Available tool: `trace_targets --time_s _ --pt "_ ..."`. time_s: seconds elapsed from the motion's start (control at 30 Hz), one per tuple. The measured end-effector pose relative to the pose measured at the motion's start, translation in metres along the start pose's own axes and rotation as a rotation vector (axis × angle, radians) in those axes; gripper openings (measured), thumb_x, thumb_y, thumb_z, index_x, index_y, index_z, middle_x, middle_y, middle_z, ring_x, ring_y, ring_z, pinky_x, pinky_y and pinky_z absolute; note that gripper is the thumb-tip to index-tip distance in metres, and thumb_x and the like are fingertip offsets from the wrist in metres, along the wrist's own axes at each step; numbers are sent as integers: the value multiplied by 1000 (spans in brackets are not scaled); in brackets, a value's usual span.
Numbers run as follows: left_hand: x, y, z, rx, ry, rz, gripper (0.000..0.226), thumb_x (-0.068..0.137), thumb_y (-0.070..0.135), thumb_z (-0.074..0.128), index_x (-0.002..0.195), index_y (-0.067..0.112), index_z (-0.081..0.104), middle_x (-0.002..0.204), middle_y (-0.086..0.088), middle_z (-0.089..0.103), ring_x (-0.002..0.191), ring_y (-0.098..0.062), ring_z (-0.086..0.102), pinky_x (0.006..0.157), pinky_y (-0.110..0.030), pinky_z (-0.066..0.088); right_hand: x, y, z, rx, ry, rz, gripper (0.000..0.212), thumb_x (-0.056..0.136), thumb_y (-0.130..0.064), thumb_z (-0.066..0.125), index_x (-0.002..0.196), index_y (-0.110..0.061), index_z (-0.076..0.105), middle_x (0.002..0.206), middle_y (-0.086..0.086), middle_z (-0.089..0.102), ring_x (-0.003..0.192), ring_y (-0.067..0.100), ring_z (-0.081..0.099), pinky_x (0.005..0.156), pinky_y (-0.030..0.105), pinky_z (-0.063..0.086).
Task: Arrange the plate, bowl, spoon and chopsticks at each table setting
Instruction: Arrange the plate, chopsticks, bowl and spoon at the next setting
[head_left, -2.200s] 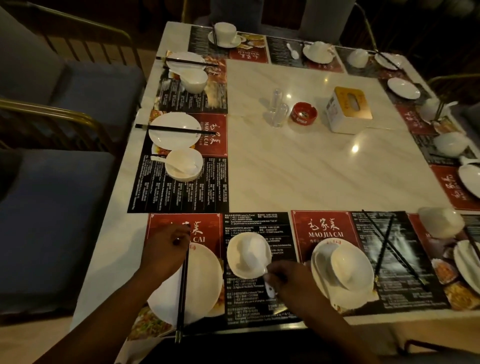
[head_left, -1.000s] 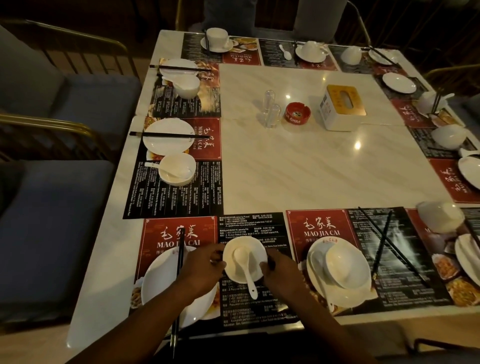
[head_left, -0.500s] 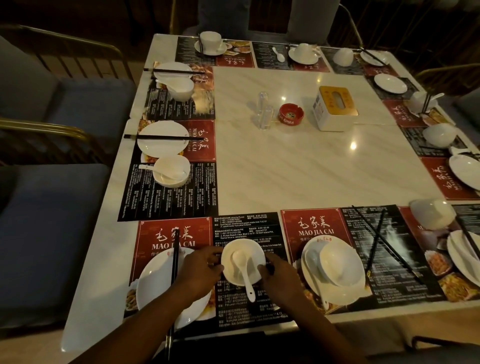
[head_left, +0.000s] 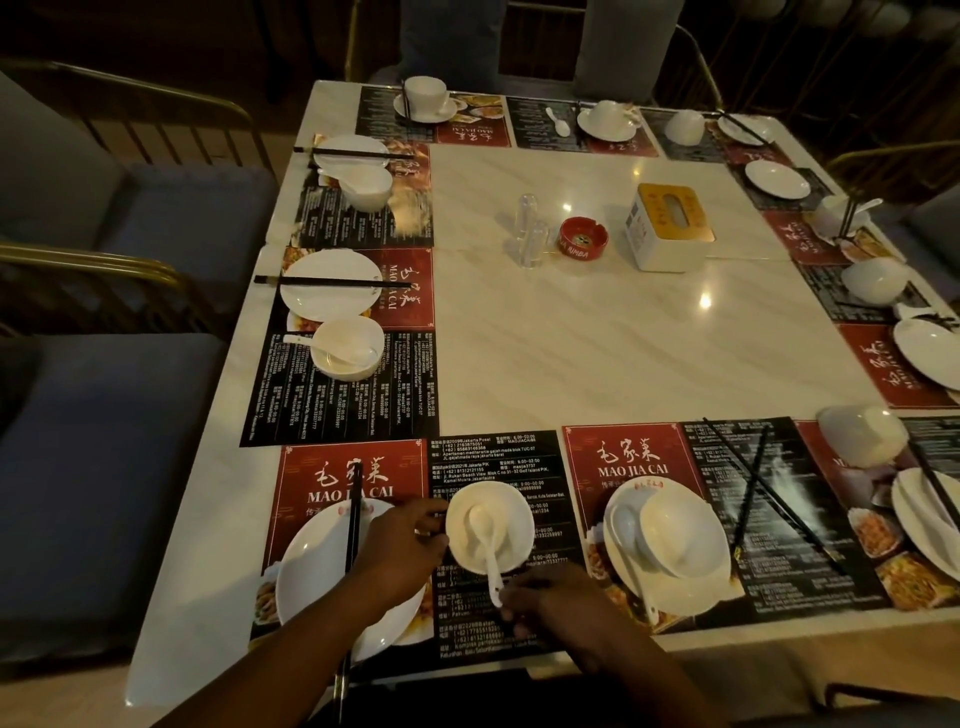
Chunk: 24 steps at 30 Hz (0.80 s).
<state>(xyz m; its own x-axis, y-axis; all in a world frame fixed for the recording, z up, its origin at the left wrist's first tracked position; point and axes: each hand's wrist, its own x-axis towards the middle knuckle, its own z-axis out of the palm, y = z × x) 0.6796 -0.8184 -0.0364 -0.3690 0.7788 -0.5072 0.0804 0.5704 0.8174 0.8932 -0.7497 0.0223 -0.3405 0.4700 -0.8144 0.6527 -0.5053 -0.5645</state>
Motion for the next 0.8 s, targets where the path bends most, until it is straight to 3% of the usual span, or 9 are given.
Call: trace_targets --time_s 0.27,0.47,0.6,0.8 --pt "2 -1 -2 19 -7 28 47 87 6 70 103 50 62 106 6 71 100 -16 68 81 -40 62 -5 -3 10 78 13 8 12 84 -16 71 86 -6 77 86 13 76 64 15 66 52 24 46" --pt "2 -1 -2 17 -8 27 44 88 9 70 101 51 63 106 6 70 99 -16 68 80 -40 62 -6 -5 7 32 48 28 27 66 -34 73 81 -12 78 83 14 76 65 18 68 60 30 46" --pt "2 0 1 2 -8 8 44 86 9 72 106 46 63 106 4 69 99 -16 68 80 -40 62 -3 -5 6 82 33 51 35 82 -44 72 89 -10 76 84 7 77 69 17 70 57 27 50" --pt "2 -1 1 23 -18 6 46 84 6 74 121 32 65 106 2 69 100 -17 67 82 -41 61 -5 -3 8 119 -51 44 19 88 -23 70 92 -5 77 84 10 76 68 16 67 55 26 43"
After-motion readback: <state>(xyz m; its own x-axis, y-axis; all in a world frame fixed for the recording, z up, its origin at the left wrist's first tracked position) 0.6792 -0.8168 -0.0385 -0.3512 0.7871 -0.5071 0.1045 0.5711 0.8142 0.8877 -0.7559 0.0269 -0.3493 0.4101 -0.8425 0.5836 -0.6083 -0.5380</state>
